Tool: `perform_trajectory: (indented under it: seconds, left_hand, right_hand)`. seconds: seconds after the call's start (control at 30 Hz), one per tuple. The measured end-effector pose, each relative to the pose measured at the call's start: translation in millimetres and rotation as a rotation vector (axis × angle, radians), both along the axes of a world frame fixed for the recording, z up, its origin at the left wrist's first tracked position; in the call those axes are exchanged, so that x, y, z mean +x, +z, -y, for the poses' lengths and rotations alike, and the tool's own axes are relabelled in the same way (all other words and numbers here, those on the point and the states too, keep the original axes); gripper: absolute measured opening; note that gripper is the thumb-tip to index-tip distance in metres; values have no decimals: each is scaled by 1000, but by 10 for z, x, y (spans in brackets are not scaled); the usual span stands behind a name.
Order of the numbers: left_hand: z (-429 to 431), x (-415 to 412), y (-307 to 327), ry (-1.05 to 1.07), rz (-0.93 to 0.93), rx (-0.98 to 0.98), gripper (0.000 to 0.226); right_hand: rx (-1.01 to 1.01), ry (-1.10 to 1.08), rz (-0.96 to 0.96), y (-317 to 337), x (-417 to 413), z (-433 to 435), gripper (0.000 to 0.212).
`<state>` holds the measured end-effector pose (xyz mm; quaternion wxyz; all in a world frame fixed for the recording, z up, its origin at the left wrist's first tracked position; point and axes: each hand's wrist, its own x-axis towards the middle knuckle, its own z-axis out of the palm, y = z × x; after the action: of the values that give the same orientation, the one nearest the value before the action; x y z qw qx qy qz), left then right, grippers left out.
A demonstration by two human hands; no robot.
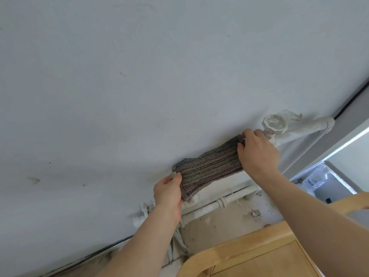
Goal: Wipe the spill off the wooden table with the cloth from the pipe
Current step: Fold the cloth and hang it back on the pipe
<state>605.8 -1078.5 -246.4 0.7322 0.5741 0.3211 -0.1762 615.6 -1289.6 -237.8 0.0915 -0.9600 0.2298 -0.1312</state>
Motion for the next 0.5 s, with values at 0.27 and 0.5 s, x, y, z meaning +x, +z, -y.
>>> perform_trajectory:
  seconds: [0.27,0.5]
  left_hand:
    - [10,53,19,25,-40,37,8]
    - [-60,-21,-67,-102,134,397,21]
  right_hand:
    - [47,-14,93,11,60,28,8]
    - [32,124,106,49,-101,-106,18]
